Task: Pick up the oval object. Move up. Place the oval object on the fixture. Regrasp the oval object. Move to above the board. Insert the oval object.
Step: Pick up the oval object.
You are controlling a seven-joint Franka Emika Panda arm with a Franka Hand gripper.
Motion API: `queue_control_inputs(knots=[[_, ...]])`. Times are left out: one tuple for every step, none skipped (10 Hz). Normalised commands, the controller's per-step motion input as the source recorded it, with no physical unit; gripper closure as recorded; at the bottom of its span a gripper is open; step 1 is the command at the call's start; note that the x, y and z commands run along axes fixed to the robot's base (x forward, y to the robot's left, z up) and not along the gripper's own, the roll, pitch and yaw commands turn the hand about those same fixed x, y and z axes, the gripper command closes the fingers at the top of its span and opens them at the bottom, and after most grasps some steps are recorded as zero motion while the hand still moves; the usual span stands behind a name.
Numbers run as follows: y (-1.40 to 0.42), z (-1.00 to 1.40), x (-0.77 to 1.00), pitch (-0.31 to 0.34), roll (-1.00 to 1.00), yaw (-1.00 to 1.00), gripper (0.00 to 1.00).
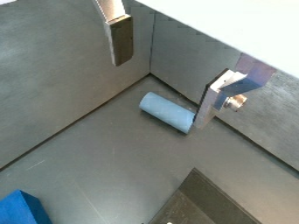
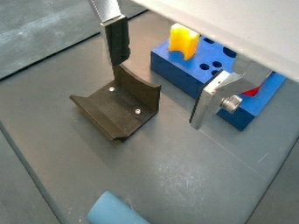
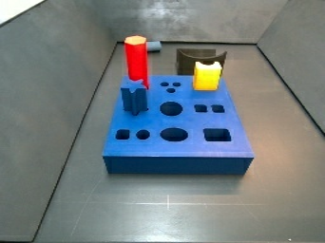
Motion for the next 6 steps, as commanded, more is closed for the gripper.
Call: queue_control_inputs(knots=[[0.23, -0.03, 0.29, 0.04, -0.02, -0.71, 0.0], [0.18, -0.08, 0.22, 0.041, 0.0, -0.8, 0.0], [0.16, -0.09, 0.24, 0.033, -0.03, -0.79, 0.0], [0.37, -0.17, 0.13, 0.069, -0.03, -0.59, 0.0], [0.59, -0.29, 0.07, 0.087, -0.05, -0.36, 0.0], [0.72, -0.34, 0.02, 0.08, -0.07, -0.2, 0.0]])
